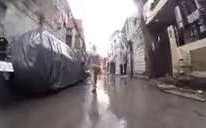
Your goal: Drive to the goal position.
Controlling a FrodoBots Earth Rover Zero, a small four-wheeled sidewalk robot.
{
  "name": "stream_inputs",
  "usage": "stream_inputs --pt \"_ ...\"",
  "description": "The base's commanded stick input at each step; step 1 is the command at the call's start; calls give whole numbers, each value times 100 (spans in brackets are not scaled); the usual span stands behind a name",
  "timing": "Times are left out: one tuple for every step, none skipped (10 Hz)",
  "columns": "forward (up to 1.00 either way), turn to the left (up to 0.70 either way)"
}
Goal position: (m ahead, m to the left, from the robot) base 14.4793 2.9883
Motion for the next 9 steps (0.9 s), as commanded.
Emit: stream_inputs --pt "99 0" --pt "99 0" --pt "99 0" --pt "99 0" --pt "99 0" --pt "99 0" --pt "99 0" --pt "99 0" --pt "99 0"
